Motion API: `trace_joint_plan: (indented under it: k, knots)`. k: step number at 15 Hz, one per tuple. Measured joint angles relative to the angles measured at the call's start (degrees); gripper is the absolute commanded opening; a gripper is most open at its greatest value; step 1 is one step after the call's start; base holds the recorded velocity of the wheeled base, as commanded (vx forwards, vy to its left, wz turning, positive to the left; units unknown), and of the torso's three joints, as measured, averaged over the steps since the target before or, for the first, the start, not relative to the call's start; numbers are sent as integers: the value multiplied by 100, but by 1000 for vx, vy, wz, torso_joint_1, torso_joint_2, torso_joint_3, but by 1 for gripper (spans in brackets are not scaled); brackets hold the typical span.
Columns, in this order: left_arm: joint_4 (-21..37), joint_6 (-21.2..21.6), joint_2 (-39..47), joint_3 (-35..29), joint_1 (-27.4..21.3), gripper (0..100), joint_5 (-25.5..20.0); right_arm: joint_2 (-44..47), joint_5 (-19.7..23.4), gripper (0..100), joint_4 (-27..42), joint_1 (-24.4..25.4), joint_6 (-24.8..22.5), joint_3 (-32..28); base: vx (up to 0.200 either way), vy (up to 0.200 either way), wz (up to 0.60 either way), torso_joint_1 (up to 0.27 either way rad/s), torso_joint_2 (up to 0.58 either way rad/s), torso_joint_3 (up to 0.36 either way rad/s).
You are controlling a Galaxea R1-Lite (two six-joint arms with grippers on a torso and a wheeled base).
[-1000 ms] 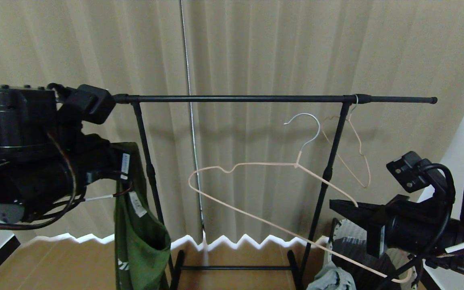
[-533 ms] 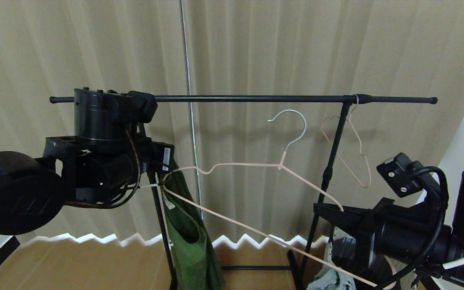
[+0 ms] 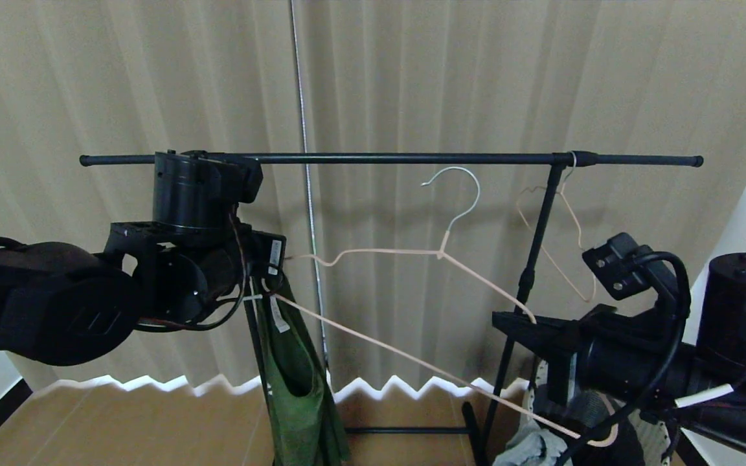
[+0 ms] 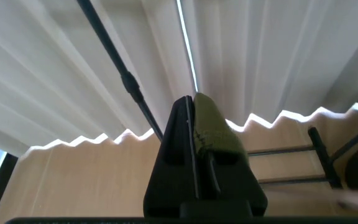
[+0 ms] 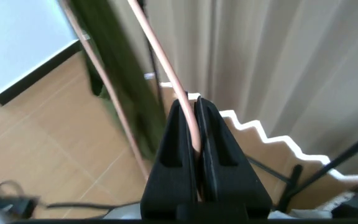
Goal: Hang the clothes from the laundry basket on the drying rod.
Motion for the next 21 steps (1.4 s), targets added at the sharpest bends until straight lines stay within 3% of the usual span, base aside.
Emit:
trace_joint_plan:
  k: [2, 7, 13, 21]
  knots:
    - [0, 0, -20, 13, 5, 0, 0, 236, -235, 0, -9, -2, 9, -224, 0, 0, 0, 0, 0, 0]
    - [0, -39, -52, 44, 5, 0, 0, 645, -284, 0, -375, 32, 4, -395, 0, 0, 0, 0, 0, 0]
    - [-7, -46, -96, 9, 33, 0, -1, 779, -714, 0, -501, 485, 6, -466, 0, 0, 0, 0, 0, 0]
    - [-10, -94, -199, 79, 27, 0, 7, 818, -788, 0, -649, 522, 22, -508, 0, 0, 0, 0, 0, 0]
